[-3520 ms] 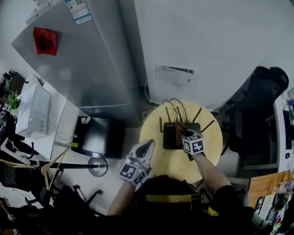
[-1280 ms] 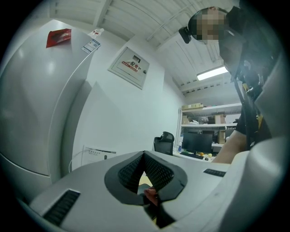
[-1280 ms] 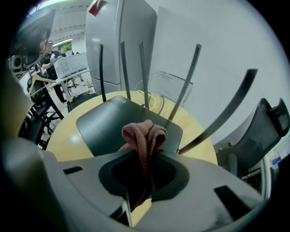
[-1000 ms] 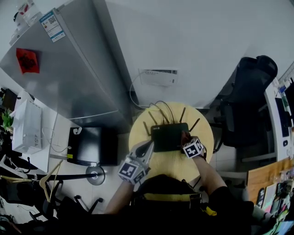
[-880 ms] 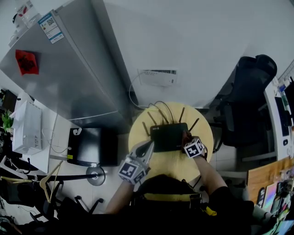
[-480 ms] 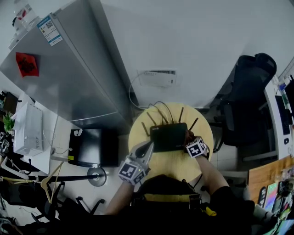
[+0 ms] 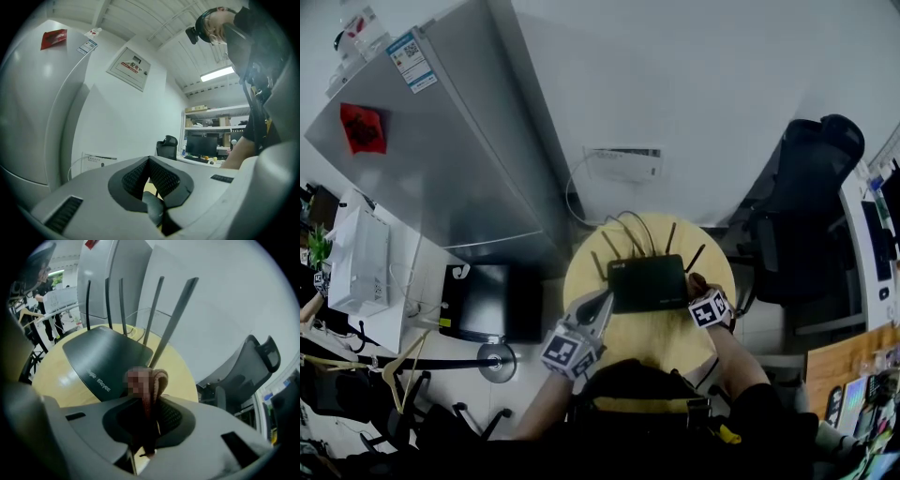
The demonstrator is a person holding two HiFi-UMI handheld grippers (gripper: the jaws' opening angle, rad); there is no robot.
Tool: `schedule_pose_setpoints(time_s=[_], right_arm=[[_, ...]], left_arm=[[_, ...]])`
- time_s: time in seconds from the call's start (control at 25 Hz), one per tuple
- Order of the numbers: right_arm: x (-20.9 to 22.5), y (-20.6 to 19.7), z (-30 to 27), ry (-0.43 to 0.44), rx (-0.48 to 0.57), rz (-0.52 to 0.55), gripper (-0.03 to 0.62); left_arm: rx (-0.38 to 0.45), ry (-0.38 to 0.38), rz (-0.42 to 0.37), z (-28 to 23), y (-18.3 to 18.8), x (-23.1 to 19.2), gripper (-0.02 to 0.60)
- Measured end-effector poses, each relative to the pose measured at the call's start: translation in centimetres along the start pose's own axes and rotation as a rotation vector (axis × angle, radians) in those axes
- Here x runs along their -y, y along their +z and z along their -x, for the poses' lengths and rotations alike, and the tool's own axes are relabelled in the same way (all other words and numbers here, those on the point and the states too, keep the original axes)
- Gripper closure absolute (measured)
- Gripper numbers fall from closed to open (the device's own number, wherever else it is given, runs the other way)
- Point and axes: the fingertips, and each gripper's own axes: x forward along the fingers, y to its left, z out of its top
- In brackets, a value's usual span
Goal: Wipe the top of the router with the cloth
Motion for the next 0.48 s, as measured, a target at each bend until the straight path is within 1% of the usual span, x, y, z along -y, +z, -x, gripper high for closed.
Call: schedule_pose_setpoints(time_s=[0.12,0.24,0.32,0.4,0.48], right_arm=[[-1.0,0.4,-0.3,0.065,0.101,-0.026,0.533],[-1.6,1.5,0.3,0.081,0.165,0.014,0.533],[-3.0,3.8,1.7,0.118,0.23,0.092,0.531],[-5.1,6.5,3.2,0.15,0.287,0.206,0.531],[-7.4,9.4,4.3,0.165,0.331,0.336,0.531]], left_arm=[[-0.013,0.0,0.001,0.1,-0.1,-0.3,0.588],[-0.017,-0.001,0.007,-0.1,-0.4,-0.4,0.587],[0.0,0.001,0.01,-0.1,-0.2,-0.4,0.588],[0.009,0.007,0.005,0.1,0.2,-0.5,0.588],[0.023,0.028,-0.002,0.5,0.6,-1.1,0.588]])
